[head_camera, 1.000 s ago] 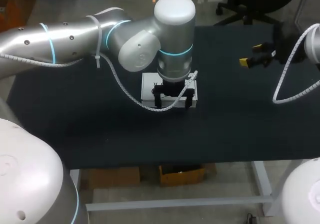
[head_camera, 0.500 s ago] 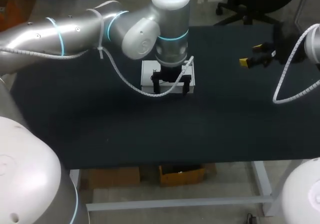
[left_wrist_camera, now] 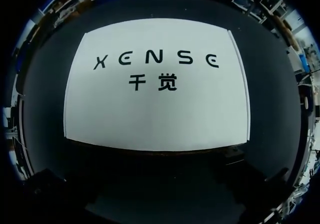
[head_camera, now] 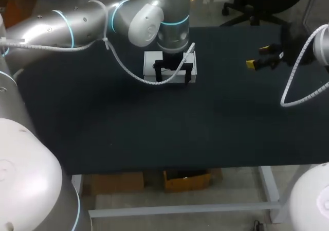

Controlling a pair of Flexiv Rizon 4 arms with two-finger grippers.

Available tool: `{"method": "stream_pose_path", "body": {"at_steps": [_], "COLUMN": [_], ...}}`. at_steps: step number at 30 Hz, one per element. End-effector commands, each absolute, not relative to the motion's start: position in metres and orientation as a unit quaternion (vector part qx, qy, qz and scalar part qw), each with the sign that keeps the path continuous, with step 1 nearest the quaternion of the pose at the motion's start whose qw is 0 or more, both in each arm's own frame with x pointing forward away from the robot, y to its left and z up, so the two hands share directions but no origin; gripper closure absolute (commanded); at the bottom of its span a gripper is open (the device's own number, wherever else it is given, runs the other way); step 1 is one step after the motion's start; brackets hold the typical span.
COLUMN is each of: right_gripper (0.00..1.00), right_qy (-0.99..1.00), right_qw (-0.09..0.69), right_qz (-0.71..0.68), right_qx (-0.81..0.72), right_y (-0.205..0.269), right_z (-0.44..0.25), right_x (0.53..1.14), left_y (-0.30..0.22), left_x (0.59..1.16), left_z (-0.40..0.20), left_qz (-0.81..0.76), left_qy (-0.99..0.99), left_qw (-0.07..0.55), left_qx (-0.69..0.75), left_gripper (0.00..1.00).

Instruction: Assemble the packaging by folding the flat box into shape, placing the metal phone stand inside, and closing the box properly

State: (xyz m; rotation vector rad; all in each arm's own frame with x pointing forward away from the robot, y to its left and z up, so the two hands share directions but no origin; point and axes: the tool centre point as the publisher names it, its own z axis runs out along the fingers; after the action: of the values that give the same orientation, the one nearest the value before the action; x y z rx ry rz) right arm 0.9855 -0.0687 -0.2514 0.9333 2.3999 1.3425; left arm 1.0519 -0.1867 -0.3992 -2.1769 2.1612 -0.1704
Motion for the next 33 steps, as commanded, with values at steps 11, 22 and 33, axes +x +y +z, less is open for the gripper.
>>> {"method": "stream_pose_path", "body": {"at_steps": [11,22,33], "right_gripper": [0.00,0.00,0.00], "right_qy": [0.820,0.820,0.820], "right_qw": [0.116,0.116,0.116], "right_qz": [0.462,0.462,0.462], "right_qx": [0.317,0.317,0.317], "right_y": [-0.071,-0.071,-0.071], "right_z": [-0.251,-0.251,-0.251], "right_x": [0.986,0.986,0.986], "left_y": [-0.192,-0.190,-0.180], "left_x": [1.111,1.148,1.183], "left_z": [-0.401,-0.398,-0.393], "left_qz": [-0.023,-0.020,-0.024], "left_qy": [0.702,0.697,0.686], "left_qw": [0.015,0.012,0.008], "left_qx": [-0.712,-0.717,-0.727], "left_gripper": [0.00,0.00,0.00]}}
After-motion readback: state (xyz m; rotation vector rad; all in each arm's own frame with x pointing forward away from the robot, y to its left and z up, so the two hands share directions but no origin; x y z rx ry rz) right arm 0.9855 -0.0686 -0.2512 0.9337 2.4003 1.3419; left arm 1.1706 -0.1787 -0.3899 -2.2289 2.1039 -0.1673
